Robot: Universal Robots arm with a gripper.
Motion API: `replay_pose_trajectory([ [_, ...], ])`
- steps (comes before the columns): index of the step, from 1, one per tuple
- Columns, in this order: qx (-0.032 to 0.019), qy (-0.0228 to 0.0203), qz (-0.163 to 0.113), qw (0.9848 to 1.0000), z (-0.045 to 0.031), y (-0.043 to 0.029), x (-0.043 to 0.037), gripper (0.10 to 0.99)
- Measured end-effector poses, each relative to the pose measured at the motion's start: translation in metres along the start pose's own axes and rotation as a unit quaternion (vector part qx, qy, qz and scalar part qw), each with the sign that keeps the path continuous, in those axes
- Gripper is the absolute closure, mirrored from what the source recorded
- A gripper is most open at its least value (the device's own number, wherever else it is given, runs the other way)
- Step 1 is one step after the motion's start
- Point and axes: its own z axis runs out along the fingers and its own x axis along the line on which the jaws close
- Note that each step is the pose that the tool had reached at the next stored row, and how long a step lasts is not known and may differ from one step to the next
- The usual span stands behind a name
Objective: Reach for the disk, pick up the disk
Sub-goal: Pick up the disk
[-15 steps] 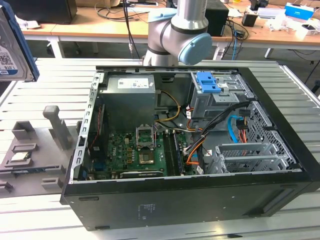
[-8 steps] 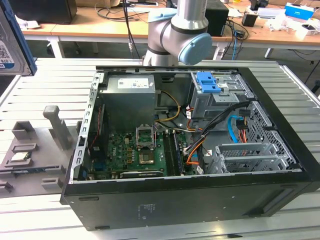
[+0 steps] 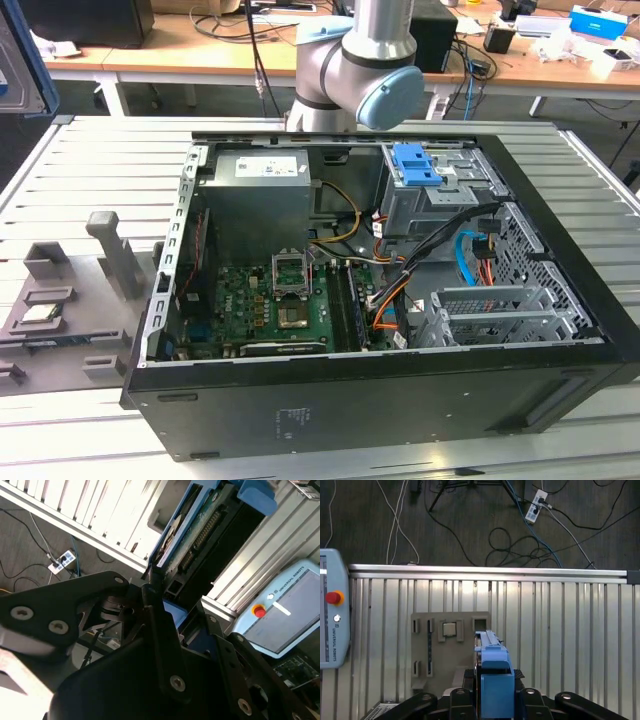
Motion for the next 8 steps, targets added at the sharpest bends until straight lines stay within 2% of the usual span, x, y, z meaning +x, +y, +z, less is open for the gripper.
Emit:
replay_pose_trajectory([
  [1, 0.0000, 0.0000, 0.000, 1.0000, -0.0001, -0.0011, 0.0000, 0.718],
  [7, -0.0001, 0.0000, 0.000, 1.0000, -0.0009, -0.0177, 0.0002, 0.718],
  [8, -0.0002, 0.0000, 0.000, 1.0000, -0.0012, -0.0232, 0.0004, 0.718],
])
